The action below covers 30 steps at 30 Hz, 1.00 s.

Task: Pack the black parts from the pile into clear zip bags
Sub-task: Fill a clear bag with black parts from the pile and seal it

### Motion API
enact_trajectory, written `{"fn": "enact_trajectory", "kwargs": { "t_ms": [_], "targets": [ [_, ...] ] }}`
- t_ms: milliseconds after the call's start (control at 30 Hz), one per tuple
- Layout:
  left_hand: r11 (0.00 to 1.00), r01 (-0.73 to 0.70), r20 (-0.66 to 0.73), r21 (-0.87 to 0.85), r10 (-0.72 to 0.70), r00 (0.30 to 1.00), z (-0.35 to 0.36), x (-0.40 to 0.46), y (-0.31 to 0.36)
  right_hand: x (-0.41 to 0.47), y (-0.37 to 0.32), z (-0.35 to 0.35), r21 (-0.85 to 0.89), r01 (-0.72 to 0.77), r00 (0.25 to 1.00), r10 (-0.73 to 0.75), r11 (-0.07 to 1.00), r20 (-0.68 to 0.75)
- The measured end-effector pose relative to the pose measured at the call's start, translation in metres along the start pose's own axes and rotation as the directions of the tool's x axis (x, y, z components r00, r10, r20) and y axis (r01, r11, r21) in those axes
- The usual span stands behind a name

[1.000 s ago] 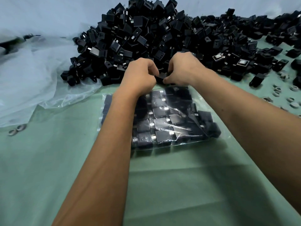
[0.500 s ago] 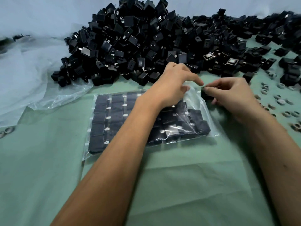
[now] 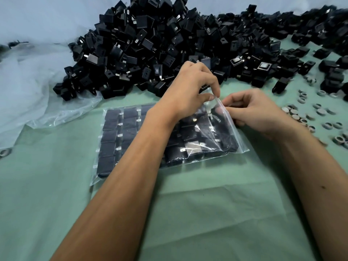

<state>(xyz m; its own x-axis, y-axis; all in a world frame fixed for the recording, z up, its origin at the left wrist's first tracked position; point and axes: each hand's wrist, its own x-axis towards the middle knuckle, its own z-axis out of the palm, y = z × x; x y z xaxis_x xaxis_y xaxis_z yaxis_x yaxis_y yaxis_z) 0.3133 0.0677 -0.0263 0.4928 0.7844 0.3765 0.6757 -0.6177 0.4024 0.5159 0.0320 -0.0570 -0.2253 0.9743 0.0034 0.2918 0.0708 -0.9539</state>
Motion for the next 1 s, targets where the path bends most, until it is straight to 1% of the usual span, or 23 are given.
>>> {"fn": "enact_trajectory", "kwargs": {
  "t_ms": [200, 333, 400, 500, 633, 767, 933, 1000],
  "targets": [
    [1.000, -0.012, 0.012, 0.004, 0.012, 1.000, 0.000, 0.001, 0.001, 0.000, 0.001, 0.002, -0.046, 0.034, 0.999, -0.032, 0.998, 0.031],
    [1.000, -0.019, 0.004, -0.003, 0.019, 1.000, 0.002, 0.002, 0.002, 0.000, 0.003, 0.004, -0.025, 0.040, 0.999, -0.040, 0.999, 0.015],
    [1.000, -0.027, 0.000, 0.007, 0.027, 1.000, 0.003, 0.003, 0.003, 0.001, 0.003, 0.006, -0.027, 0.072, 0.997, -0.072, 0.997, 0.019],
    [0.999, -0.032, -0.010, 0.008, 0.032, 0.999, 0.004, 0.003, 0.004, 0.002, 0.004, 0.010, -0.082, 0.141, 0.990, -0.138, 0.987, 0.039],
    [1.000, -0.019, -0.009, 0.011, 0.019, 1.000, 0.005, 0.002, 0.002, 0.006, 0.007, 0.011, -0.125, 0.136, 0.991, -0.136, 0.983, 0.015],
    [0.999, 0.040, 0.010, -0.004, -0.039, 0.999, 0.005, 0.003, -0.002, 0.007, 0.009, 0.006, -0.160, 0.094, 0.994, -0.102, 0.983, -0.038],
    [0.980, 0.178, 0.142, -0.092, -0.164, 0.976, -0.008, -0.003, -0.016, 0.010, 0.013, 0.000, -0.162, 0.064, 0.986, -0.088, 0.985, -0.143],
    [0.963, 0.226, 0.196, -0.148, -0.195, 0.961, -0.014, -0.008, -0.021, 0.012, 0.016, 0.000, -0.158, 0.023, 0.977, -0.056, 0.987, -0.206]
  ]
}}
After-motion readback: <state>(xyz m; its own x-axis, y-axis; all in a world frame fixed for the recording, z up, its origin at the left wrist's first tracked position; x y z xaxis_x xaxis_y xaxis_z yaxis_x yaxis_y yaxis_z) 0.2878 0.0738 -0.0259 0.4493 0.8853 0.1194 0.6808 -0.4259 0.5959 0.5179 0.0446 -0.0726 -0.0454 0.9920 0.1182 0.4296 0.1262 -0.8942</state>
